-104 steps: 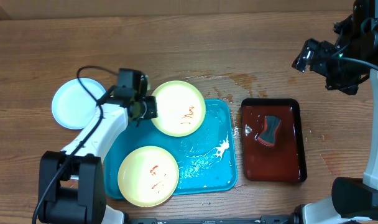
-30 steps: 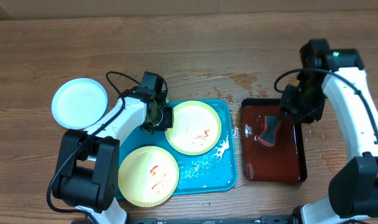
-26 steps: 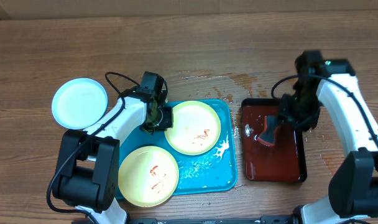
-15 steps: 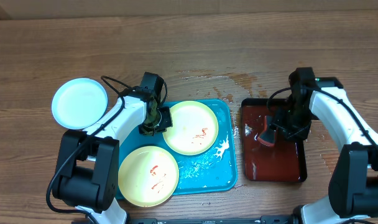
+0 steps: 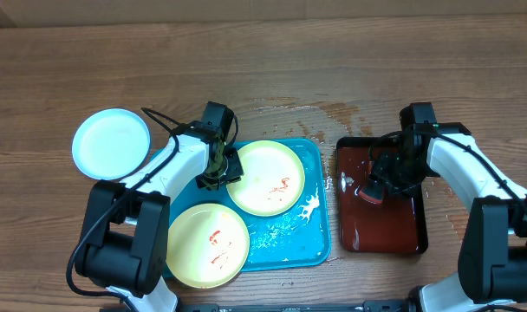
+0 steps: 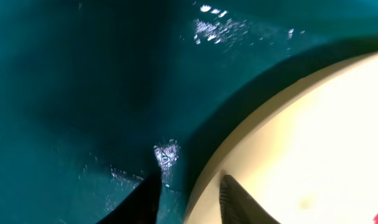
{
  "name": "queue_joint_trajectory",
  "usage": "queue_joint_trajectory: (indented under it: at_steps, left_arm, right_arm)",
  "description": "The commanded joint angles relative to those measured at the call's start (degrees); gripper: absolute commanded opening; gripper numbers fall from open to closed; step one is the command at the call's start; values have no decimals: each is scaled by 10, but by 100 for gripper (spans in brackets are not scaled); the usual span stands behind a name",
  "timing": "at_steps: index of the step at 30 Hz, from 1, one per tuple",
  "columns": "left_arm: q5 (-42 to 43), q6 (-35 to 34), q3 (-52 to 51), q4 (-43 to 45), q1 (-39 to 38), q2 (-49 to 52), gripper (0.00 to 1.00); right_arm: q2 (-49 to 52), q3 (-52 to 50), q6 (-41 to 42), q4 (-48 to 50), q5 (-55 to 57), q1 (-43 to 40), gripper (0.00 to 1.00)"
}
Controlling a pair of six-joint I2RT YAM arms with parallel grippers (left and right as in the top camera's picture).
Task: Clean dirty plates on tray and stack at the side
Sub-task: 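Hold the yellow plate rim with the left gripper, sponge held in right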
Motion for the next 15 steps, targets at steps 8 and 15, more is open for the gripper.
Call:
queue_joint_trajectory:
  at_steps: [8, 15]
  left_arm:
    - [-108, 86, -7, 19, -1, 10, 46]
    - [-116, 175, -7, 67, -1, 10, 50]
  right_arm:
    - [-2, -3, 3, 0, -7, 1, 49]
    - [-2, -3, -10, -11, -7, 1, 49]
